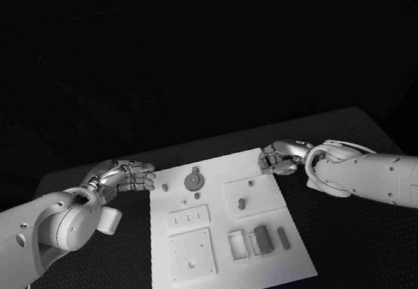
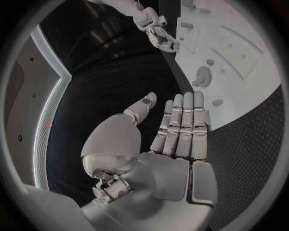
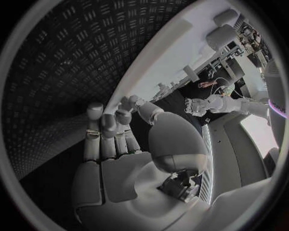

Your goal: Assemble the parts on the task board

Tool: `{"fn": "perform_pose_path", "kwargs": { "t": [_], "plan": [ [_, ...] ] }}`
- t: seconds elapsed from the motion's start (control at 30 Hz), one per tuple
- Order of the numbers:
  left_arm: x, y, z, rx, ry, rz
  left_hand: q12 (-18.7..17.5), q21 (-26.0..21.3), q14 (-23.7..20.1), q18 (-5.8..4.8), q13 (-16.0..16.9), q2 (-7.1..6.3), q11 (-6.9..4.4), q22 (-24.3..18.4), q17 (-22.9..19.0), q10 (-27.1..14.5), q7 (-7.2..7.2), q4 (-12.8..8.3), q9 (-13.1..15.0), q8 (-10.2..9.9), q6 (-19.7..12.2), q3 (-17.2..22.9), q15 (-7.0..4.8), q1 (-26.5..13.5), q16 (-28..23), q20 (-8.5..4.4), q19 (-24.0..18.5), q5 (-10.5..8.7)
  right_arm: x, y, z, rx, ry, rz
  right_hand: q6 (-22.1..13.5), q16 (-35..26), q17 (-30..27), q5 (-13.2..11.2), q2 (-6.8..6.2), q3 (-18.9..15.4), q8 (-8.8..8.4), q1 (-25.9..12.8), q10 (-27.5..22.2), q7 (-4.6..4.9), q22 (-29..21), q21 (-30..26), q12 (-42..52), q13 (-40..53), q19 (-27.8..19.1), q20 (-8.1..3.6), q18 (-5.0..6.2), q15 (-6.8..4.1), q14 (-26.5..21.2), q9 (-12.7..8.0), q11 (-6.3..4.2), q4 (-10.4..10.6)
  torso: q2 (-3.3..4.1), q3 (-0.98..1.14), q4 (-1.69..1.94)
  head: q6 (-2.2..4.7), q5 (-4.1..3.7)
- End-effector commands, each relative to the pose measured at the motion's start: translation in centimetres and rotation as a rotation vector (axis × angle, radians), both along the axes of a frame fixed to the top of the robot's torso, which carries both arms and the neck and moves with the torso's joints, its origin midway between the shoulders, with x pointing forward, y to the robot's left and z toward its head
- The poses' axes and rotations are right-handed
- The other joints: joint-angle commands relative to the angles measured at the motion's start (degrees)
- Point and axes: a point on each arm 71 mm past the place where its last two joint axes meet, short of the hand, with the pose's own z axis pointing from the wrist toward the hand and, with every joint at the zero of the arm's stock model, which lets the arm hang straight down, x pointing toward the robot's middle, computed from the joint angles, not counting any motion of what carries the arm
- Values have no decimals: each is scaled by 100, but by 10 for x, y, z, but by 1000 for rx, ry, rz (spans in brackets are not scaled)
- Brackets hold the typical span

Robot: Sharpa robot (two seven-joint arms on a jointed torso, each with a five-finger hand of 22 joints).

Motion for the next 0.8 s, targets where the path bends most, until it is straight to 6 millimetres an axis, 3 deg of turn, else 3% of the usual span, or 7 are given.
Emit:
{"fn": "perform_pose_path", "kwargs": {
  "t": [0.03, 0.3, 0.5, 0.7, 0.8],
  "plan": [
    [0, -2, 1, 2, -8, -20, -16, -29, 18, 106, 13, -6, 27, 9, 10, 7, 3, 25, -4, -6, -7, -7, 0, 14, -24, 22, 28, -4, -1, 2, -1, 11, -14, -8, 1266, 26, 8, 37, 15, -3, 27, -35, -317, -153, 100, 29, 25, -8, 63, -13, 88, -41, 8, 24, -244, -11, -2, 0, 0, 1, 3],
    [0, -2, 1, 42, -23, -33, 58, -37, 79, 109, 65, 30, -54, 35, 58, 180, -94, 88, 26, 92, 192, -24, -14, -47, -11, 14, 45, -4, 0, 6, 4, 44, -29, -30, 1288, 37, 7, 38, 15, 14, 60, -38, -266, -173, 98, 45, 28, -13, 105, -35, 88, -65, 55, 70, -268, -20, -1, 2, -2, 7, 6],
    [0, -5, -1, 87, -14, -37, 120, -15, 195, 106, 112, 25, -124, 70, 152, 326, -118, 126, 33, 137, 327, -46, -59, -88, 68, -21, 96, -5, 5, 15, 19, 70, -46, -36, 1294, 41, 6, 38, 18, 21, 70, -41, -248, -179, 97, 52, 29, -14, 122, -44, 88, -74, 74, 86, -274, -24, -6, 2, -5, 42, 21],
    [1, -15, -4, 155, 24, -61, 118, -5, 216, 97, 142, -143, -141, 102, 225, 366, -113, 240, 12, 119, 365, -132, -71, -274, 86, -44, 127, -11, 5, 35, 30, 80, -33, -3, 1296, 41, 5, 38, 17, 24, 73, -46, -238, -181, 95, 55, 28, -15, 132, -50, 88, -80, 85, 94, -278, -26, -37, -3, -15, 88, 54],
    [2, -21, -4, 180, 40, -70, 107, -10, 210, 97, 150, -201, -140, 111, 250, 363, -111, 296, 2, 106, 363, -162, -70, -364, 83, -47, 125, -12, 4, 47, 37, 75, -27, 11, 1295, 42, 4, 39, 17, 28, 74, -43, -235, -183, 94, 56, 27, -16, 137, -54, 88, -84, 90, 98, -280, -32, -100, -4, -39, 104, 84]
  ]
}}
